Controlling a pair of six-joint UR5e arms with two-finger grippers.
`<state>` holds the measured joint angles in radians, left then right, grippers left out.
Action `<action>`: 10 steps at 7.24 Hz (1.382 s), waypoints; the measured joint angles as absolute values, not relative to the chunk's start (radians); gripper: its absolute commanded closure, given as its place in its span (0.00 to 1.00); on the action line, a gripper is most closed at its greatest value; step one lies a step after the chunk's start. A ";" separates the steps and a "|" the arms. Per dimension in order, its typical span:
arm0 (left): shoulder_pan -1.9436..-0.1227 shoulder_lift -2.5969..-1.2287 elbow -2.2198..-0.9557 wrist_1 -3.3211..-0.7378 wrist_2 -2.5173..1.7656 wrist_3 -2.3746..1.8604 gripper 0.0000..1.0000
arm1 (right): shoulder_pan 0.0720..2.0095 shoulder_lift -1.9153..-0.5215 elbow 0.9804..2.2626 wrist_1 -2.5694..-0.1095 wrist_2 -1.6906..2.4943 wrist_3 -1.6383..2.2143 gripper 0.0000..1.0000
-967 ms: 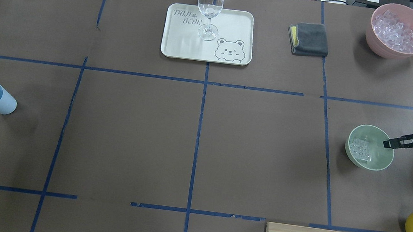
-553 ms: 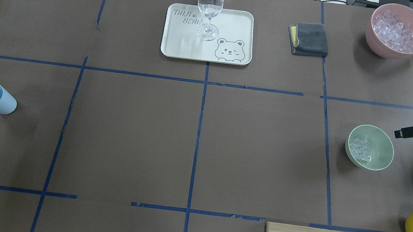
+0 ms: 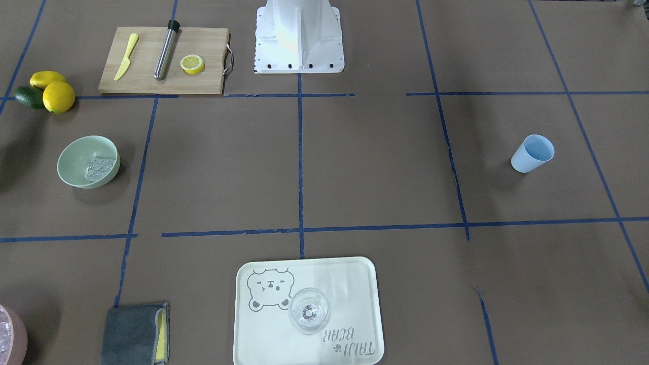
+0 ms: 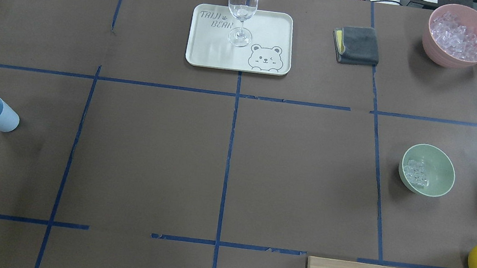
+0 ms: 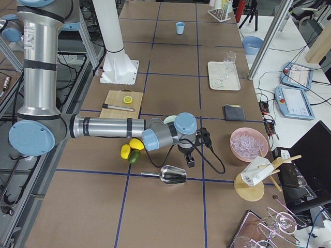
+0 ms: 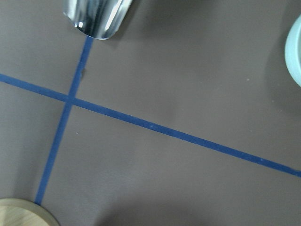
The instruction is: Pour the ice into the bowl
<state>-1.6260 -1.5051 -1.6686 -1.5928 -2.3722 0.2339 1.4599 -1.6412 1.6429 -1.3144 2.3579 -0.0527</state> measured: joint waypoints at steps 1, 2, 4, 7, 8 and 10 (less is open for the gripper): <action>-1.626 -1.505 -1.668 -1.593 -2.374 0.234 0.00 | 1.514 -1.621 1.643 -1.424 2.342 -0.144 0.00; -1.626 -1.504 -1.668 -1.593 -2.374 0.235 0.00 | 1.537 -1.645 1.642 -1.473 2.314 -0.180 0.00; -1.626 -1.504 -1.667 -1.593 -2.375 0.235 0.00 | 1.576 -1.706 1.634 -1.508 2.275 -0.183 0.00; -1.626 -1.501 -1.671 -1.593 -2.375 0.234 0.00 | 1.616 -1.715 1.624 -1.537 2.262 -0.182 0.00; -1.625 -1.498 -1.672 -1.594 -2.375 0.235 0.00 | 1.617 -1.715 1.625 -1.538 2.253 -0.184 0.00; -1.624 -1.497 -1.676 -1.596 -2.376 0.236 0.00 | 1.618 -1.715 1.627 -1.533 2.249 -0.185 0.00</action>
